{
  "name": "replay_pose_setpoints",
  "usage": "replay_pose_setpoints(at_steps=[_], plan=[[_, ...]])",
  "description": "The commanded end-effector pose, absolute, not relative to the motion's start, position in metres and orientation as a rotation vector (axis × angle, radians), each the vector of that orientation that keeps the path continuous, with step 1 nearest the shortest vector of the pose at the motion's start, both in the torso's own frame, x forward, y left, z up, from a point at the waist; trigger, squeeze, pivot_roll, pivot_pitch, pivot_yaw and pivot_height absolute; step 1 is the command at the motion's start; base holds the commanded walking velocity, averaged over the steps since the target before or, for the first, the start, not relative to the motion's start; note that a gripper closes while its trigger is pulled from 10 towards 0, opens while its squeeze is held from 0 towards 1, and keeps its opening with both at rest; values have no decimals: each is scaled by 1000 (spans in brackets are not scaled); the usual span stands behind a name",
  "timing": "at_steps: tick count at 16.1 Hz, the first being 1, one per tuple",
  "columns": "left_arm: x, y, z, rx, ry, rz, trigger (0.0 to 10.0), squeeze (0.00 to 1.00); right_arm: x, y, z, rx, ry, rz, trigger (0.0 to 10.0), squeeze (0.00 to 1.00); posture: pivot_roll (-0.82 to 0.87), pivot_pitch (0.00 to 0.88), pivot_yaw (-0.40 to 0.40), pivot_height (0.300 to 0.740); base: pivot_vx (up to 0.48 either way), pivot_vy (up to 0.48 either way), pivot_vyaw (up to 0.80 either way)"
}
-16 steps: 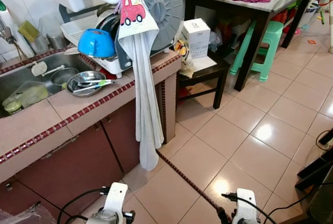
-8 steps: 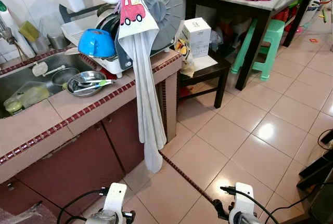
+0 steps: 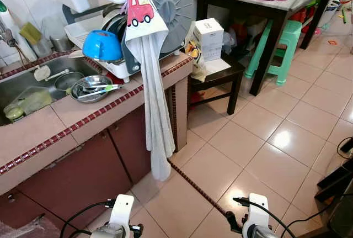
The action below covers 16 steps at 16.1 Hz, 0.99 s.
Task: Kitchen organization
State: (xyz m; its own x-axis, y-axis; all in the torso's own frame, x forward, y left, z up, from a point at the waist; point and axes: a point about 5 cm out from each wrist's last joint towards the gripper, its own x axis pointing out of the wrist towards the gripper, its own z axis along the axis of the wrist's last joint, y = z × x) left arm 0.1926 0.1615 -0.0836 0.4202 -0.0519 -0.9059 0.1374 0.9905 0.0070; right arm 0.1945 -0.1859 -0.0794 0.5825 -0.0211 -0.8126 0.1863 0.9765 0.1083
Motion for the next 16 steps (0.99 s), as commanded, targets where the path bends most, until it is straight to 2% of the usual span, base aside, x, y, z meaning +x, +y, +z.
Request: replay_pose_setpoints(at_steps=[1,13,16], plan=[[196,166,-81,98,1122,-108,10000,0,203,-181,-75,185,912,-101,10000,0,-18,0,70,740,0,0,0],[195,162,-82,83,1127,-111,10000,0,194,-190,-79,140,938,-106,10000,0,-23,0,70,740,0,0,0],[193,160,-83,35,1136,-93,10000,0,196,-189,-78,140,935,-104,10000,0,-23,0,70,740,0,0,0]])
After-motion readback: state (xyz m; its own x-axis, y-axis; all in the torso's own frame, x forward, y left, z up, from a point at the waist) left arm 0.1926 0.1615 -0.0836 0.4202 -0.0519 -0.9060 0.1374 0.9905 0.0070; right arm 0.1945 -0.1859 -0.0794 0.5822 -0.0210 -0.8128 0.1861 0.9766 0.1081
